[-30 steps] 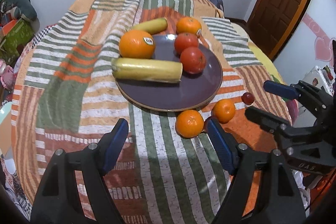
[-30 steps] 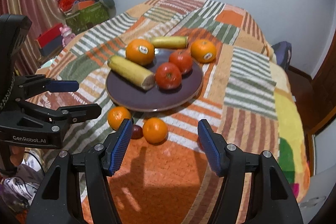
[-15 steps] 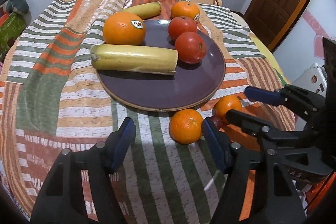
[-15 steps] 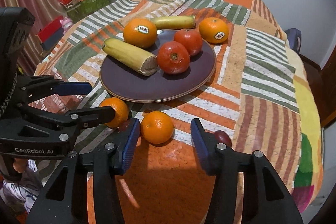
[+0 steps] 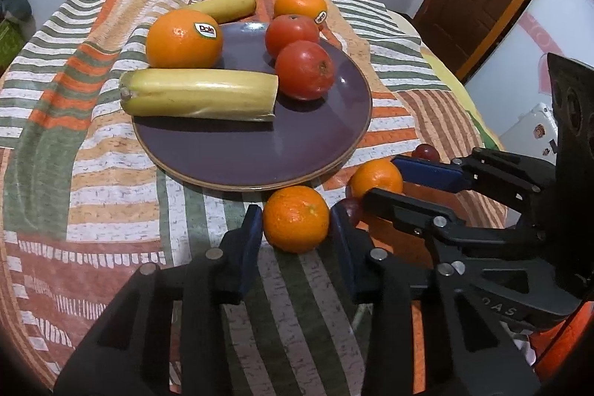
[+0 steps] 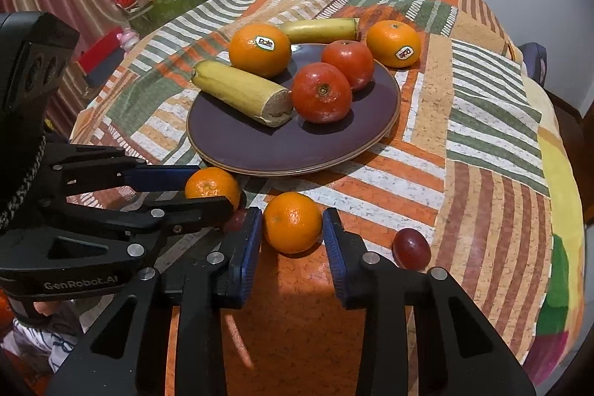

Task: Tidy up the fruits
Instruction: 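Close left tool on a mandarin while right tool closes on another mandarin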

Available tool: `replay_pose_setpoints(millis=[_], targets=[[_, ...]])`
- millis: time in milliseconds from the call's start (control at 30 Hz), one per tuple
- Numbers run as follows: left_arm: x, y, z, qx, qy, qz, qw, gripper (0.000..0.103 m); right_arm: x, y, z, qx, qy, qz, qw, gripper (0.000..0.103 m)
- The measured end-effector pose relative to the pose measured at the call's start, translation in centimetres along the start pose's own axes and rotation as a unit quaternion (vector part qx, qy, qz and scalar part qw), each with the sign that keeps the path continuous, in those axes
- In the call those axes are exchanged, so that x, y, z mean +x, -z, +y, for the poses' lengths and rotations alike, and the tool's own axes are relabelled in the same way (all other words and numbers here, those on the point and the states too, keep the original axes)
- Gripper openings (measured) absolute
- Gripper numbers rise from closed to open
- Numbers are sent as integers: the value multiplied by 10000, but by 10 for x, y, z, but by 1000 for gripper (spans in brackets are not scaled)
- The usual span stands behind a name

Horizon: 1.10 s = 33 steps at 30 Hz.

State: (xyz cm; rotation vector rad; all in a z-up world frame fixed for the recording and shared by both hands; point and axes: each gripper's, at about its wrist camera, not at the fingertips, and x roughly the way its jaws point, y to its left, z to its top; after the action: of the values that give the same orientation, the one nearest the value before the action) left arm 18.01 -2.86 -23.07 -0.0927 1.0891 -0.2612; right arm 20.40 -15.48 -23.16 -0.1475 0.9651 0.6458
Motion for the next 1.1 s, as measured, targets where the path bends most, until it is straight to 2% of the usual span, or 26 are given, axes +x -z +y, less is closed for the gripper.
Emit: replay_pose_setpoints(millis=[267, 667, 1100], targets=[[-11, 0, 2, 13, -35, -77, 10000, 37, -10, -4, -5, 74, 66, -167, 9998, 31], [-51, -16, 23, -159, -249, -660, 9974, 37, -22, -28, -1, -33, 112, -490, 9987, 31], [-38, -29, 37, -216, -336, -617, 9973, 37, 1, -45, 10, -192, 3, -370, 9991, 31]])
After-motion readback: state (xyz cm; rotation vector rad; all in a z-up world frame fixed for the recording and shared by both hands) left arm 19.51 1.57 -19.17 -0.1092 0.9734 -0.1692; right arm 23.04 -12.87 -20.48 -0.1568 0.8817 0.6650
